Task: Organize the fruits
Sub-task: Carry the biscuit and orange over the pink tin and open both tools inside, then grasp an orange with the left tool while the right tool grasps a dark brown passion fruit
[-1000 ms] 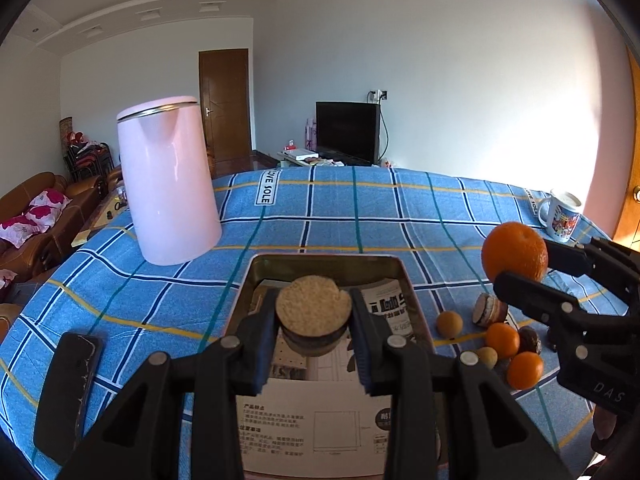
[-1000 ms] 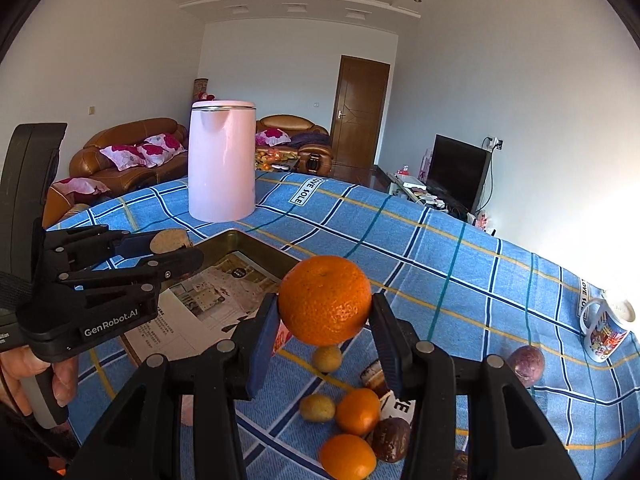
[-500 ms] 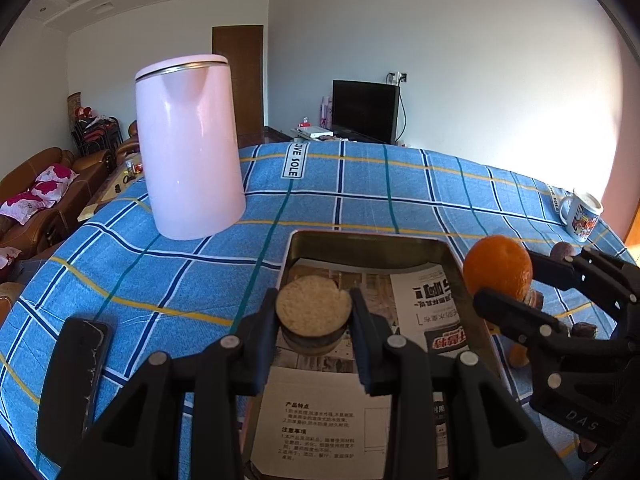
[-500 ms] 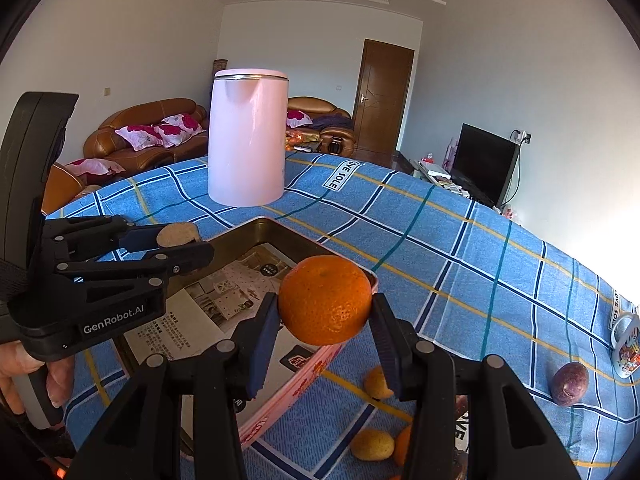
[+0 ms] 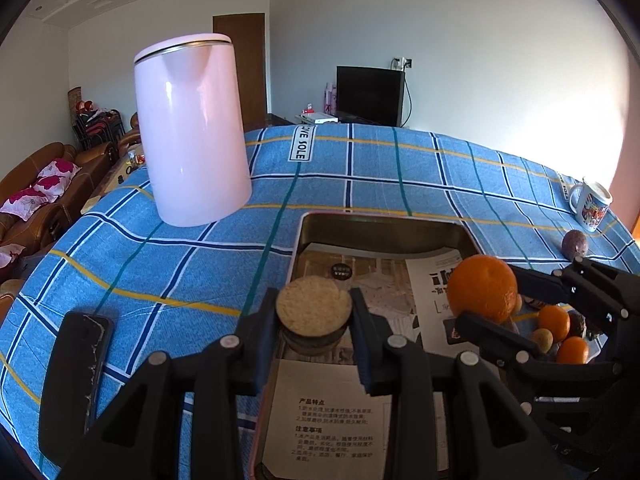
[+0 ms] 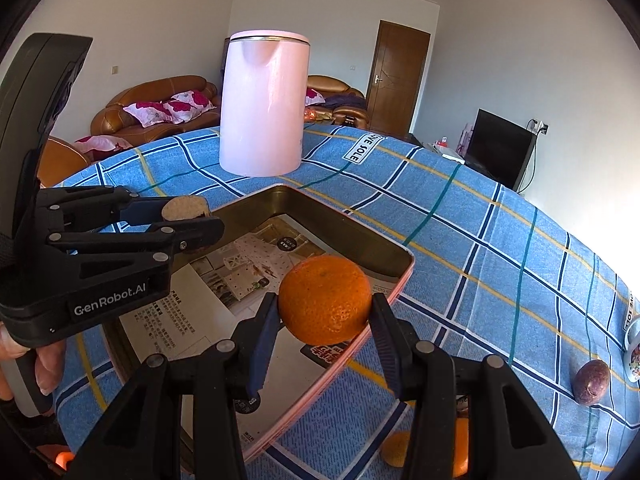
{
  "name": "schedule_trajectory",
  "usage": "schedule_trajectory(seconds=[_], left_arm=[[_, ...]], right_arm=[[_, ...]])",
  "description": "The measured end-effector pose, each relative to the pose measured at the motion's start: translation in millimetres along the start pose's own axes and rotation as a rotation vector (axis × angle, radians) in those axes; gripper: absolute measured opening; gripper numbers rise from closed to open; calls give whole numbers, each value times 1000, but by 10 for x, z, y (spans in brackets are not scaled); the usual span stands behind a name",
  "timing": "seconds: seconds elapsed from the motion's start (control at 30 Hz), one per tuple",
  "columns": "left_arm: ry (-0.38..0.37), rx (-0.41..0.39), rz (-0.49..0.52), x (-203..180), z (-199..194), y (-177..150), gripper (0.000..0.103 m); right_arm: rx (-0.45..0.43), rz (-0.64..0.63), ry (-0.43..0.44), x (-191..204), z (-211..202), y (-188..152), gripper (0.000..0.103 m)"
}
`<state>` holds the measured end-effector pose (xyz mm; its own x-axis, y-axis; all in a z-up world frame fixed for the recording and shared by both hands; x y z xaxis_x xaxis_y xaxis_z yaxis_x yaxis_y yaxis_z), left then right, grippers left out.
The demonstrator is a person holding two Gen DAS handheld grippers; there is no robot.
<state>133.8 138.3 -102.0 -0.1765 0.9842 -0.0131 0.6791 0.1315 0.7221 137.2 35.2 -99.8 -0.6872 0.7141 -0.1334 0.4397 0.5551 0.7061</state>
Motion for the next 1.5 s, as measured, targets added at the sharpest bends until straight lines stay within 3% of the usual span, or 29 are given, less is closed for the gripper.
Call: schedule_trajectory(seconds=[0.13, 0.27, 0.37, 0.57, 0.8, 1.0, 1.13, 1.2, 1.4, 1.43, 1.5], left_arm=[[9, 8, 9, 1, 1, -5, 37], [12, -19, 6, 6, -82, 10, 63], [16, -69, -8, 19, -241, 47, 79], [-43, -169, -3, -216, -605, 74, 90], [-170, -146, 122, -1039, -615, -110, 90], [-239, -84, 235, -1683, -486, -332, 88], [-258, -40, 274, -1904, -393, -423, 84], [-267, -18, 288, -1975, -346, -454, 73], [-307, 35, 326, -2137, -273, -585, 60], [-306, 41, 341, -2158, -270, -603, 60], [-319, 73, 363, -2206, -229, -647, 59]], right_arm=[[4, -6, -1, 31, 16, -1, 48], [19, -21, 24, 101, 54, -2, 49], [-2, -32, 23, 158, 12, -2, 64], [-69, -11, 7, -13, -413, -91, 65], [-90, 208, -120, -927, -1030, -776, 65], [-25, 370, -213, -1481, -1069, -1392, 65], [-9, 413, -197, -1599, -992, -1485, 65], [13, 413, -183, -1594, -934, -1487, 65], [48, 390, -120, -1522, -851, -1505, 63], [55, 382, -117, -1504, -834, -1509, 61], [79, 377, -105, -1488, -785, -1524, 47]])
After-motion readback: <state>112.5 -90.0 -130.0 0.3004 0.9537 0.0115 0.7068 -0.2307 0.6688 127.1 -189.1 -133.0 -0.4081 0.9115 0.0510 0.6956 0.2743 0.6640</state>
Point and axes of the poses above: each gripper's, at about its wrist camera, not at the fingertips, and z roughly the way its jaws point, x to its left, y to its top, the point moved 9 cm from there along z, roughly the way its jaws point, and after that the axes turned 5 degrees about x, right-handed, at the moved point
